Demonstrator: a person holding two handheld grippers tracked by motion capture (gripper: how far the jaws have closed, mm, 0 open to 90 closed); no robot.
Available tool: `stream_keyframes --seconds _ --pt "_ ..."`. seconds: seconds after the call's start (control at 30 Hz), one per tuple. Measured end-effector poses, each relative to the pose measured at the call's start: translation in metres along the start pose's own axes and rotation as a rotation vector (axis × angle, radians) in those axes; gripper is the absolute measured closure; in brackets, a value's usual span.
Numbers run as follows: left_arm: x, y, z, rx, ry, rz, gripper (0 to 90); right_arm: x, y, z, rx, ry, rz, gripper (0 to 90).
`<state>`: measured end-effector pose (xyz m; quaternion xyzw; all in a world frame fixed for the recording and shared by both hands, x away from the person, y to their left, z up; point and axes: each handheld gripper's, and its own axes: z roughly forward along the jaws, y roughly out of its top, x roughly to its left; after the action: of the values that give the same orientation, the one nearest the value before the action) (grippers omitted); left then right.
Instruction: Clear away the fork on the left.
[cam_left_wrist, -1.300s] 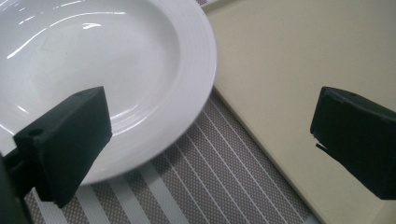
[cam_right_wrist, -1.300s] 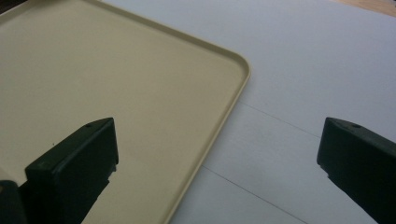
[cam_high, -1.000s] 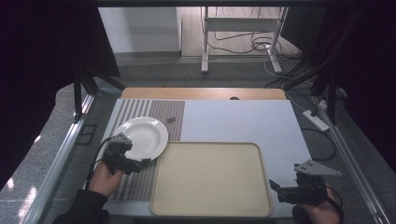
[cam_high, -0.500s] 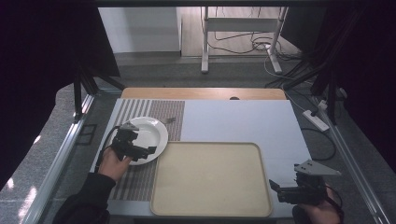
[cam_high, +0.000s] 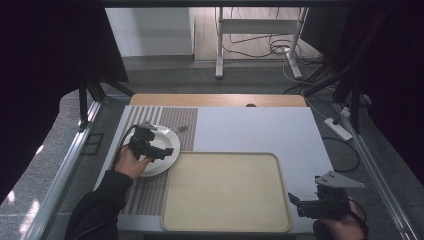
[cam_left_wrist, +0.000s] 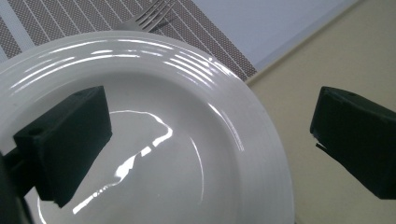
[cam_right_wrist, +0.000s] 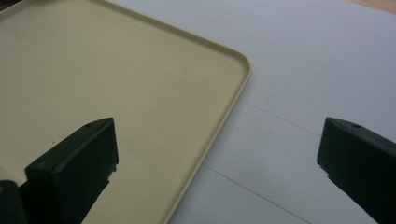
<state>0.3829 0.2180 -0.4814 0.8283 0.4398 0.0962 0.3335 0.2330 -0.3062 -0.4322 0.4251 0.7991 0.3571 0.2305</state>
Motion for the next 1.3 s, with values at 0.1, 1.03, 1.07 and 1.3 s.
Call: stream_keyframes --seconds 0.1,1.03,1.07,1.3 --pt "0.004 0.005 0.006 0.005 -0.005 0.003 0.0 0.0 0.0 0.0 0.001 0.0 0.0 0.0" --pt "0.03 0.059 0.063 0.068 0.008 0.099 80.6 -0.001 0.0 0.0 0.005 0.008 0.005 0.0" --pt "0.031 0.062 0.066 0.079 -0.005 0.106 80.6 -0.001 0.0 0.0 0.005 0.008 0.004 0.0" --pt "0.033 0.069 0.097 0.198 -0.016 0.106 88.6 -0.001 0.0 0.0 0.004 0.009 0.007 0.0"
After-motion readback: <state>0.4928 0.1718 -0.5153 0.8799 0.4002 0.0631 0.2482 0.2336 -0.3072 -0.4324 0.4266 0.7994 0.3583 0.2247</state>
